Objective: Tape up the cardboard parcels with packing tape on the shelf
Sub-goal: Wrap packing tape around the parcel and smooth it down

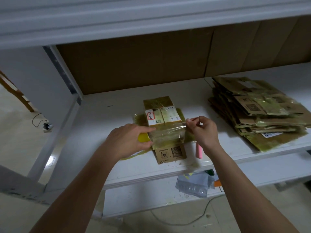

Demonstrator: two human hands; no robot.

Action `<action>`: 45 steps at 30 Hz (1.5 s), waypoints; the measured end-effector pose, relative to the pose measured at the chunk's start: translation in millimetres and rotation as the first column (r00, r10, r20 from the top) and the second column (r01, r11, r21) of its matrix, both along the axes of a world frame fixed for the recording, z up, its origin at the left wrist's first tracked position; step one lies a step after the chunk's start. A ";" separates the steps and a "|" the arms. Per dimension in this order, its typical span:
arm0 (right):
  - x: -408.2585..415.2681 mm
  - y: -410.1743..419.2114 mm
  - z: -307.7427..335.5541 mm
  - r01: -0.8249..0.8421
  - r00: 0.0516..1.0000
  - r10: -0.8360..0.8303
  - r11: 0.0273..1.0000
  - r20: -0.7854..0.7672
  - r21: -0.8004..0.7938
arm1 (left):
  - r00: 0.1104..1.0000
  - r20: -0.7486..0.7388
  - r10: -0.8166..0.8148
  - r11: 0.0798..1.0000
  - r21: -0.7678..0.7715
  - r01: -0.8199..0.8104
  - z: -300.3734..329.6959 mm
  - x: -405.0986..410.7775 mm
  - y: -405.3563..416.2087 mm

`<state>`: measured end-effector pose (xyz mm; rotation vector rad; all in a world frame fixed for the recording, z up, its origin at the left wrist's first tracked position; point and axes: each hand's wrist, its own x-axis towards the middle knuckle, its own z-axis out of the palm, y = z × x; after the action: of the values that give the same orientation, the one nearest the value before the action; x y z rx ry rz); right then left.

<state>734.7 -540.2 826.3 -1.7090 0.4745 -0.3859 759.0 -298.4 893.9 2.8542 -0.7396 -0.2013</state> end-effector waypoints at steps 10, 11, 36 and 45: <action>0.5 3.2 -12.9 -0.016 0.994 -0.002 0.987 -0.111 -0.162 | 0.979 -0.199 0.044 0.995 -0.085 -0.062 -25.2 16.1 3.4; 0.3 3.2 -12.4 -0.023 0.990 -0.001 0.984 -0.138 -0.176 | 0.978 -0.202 0.043 0.994 -0.094 -0.063 -26.8 16.9 4.1; -44.5 34.2 2.1 -0.298 0.946 0.323 0.838 -0.026 -0.458 | 0.969 -0.245 0.041 0.981 -0.174 -0.086 -29.2 15.4 3.7; -32.9 36.9 -5.7 -0.352 0.918 0.314 0.367 -0.241 -0.861 | 0.972 -0.232 0.038 0.984 -0.162 -0.077 -29.1 14.0 4.3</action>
<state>701.7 -503.3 820.5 -2.8199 -0.1609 -0.3145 773.0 -294.1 864.8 2.6287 -0.5962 -0.4278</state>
